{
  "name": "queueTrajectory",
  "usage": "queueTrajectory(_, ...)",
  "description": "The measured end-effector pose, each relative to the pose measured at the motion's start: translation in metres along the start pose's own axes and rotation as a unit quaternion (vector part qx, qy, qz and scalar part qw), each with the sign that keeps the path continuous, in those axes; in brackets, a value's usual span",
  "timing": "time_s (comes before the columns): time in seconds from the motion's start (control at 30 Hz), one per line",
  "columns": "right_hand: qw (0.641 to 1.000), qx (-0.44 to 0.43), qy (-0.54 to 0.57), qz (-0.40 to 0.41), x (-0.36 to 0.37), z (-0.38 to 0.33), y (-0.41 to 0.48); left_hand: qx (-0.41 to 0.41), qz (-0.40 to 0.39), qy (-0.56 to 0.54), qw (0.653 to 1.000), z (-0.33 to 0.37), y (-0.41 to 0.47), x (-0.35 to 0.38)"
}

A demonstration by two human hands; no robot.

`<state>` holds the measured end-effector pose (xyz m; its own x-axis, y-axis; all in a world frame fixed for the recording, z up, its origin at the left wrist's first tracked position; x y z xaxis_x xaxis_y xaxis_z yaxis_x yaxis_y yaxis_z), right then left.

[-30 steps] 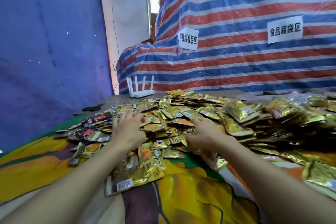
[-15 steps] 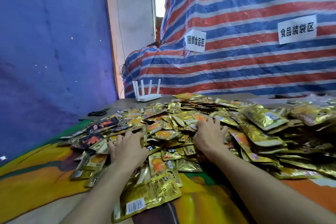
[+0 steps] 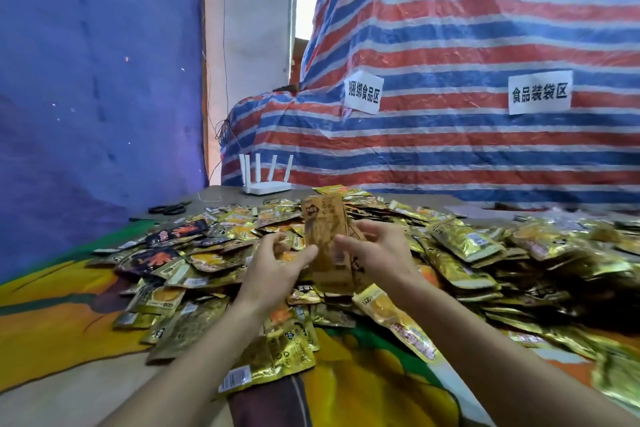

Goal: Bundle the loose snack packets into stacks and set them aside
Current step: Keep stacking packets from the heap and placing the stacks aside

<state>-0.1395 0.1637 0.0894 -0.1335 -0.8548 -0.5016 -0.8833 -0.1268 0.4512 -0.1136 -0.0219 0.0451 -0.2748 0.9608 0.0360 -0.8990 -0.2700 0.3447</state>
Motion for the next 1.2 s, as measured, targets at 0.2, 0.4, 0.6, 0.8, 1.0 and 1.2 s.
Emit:
queueTrajectory(0.2, 0.976, 0.074, 0.195, -0.065, 0.007, 0.023, -0.027, -0.068, -0.111, -0.165, 0.978, -0.003, -0.007, 0.028)
queueTrajectory(0.4, 0.966, 0.118, 0.223, -0.065, 0.012, 0.035, -0.032, -0.115, -0.092, -0.220, 0.964, -0.009, -0.007, 0.042)
queueTrajectory(0.6, 0.975, 0.112, 0.193, -0.018, -0.001, 0.035, -0.028, -0.200, -0.053, -0.313, 0.927, -0.010, -0.005, 0.041)
queueTrajectory(0.8, 0.996, 0.080, 0.038, -0.019, -0.003, 0.038, -0.024, -0.233, -0.047, -0.288, 0.928, -0.034, -0.011, 0.039)
queueTrajectory(1.0, 0.943, 0.067, -0.325, -0.034, -0.006, 0.065, 0.003, -0.144, -0.018, -0.176, 0.974, -0.029, -0.002, 0.026)
queueTrajectory(1.2, 0.888, 0.113, -0.430, -0.115, 0.015, 0.076, 0.031, -0.106, -0.003, -0.081, 0.991, -0.032, -0.003, 0.026)
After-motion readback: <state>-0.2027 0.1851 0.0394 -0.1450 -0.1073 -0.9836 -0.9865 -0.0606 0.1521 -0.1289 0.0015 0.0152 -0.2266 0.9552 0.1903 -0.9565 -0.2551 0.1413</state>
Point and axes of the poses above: each hand's wrist, its own y-axis towards the middle knuckle, its own x-axis out of the palm, z = x × y, the point moved 8 cm from there along y, towards the middle knuckle, and after that the axes turned 15 degrees about -y, right-handed, at the moved point
